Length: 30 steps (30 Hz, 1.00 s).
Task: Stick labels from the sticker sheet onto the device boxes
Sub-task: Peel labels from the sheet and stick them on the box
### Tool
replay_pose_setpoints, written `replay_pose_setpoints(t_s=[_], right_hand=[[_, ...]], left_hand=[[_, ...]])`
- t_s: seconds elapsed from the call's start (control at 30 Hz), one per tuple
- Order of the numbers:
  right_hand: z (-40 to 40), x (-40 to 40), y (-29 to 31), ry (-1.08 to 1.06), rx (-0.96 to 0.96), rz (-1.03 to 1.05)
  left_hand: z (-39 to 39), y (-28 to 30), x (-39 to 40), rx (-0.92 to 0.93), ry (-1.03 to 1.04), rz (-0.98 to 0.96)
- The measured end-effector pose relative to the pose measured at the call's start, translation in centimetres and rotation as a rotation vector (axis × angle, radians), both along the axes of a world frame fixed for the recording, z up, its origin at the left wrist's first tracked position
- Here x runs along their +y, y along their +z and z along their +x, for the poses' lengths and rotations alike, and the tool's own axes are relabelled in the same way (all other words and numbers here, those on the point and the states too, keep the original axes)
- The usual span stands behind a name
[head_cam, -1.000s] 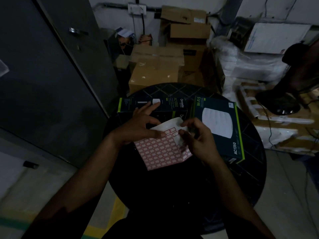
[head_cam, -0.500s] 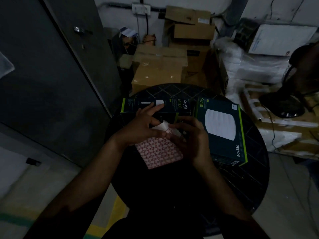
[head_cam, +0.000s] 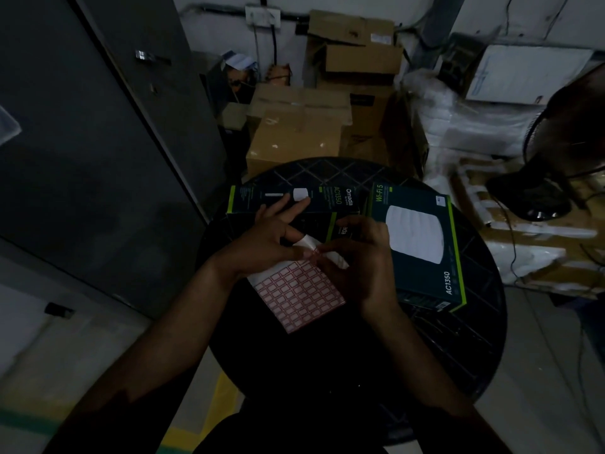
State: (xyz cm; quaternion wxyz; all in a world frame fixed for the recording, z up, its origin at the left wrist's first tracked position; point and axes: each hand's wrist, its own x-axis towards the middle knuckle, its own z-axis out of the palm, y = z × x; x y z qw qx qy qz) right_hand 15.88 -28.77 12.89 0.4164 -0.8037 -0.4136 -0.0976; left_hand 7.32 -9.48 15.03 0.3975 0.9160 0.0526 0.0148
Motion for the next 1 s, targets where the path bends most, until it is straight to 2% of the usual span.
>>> replay_pose_setpoints(t_s=[0.3,0.37,0.47,0.57,0.73,0.83,0.9,1.0], right_hand=[[0.0,0.1,-0.5,0.041,0.062,-0.006],[-0.2,0.0,-0.1,0.071,0.265,0.053],[-0.2,-0.3,0.7,0.099,0.695,0.103],[0.3,-0.7,1.3,0.177,0.922,0.084],[1.1,-1.7,1.4,0.172,1.046,-0.029],[1.3,-2.4,0.4,0.184,1.126,0.001],[1.4,-2.8,-0.9,0.166,1.126,0.028],[1.8,-3.2,-4.3,0.045,1.080,-0.036]], left_hand=[[0.1,0.0,-0.2,0.011,0.007,0.052],[0.1,0.1,-0.3,0.012,0.005,0.062],[0.1,0.1,-0.3,0.010,0.012,0.055],[0.1,-0.1,-0.3,0.004,0.013,0.062],[0.1,-0.2,-0.4,0.014,0.019,0.082],[0.2,-0.4,-0.5,0.007,0.018,0.104],[0.1,-0.6,-0.7,-0.019,0.034,0.131],[0.0,-0.7,-1.0,-0.062,0.082,0.142]])
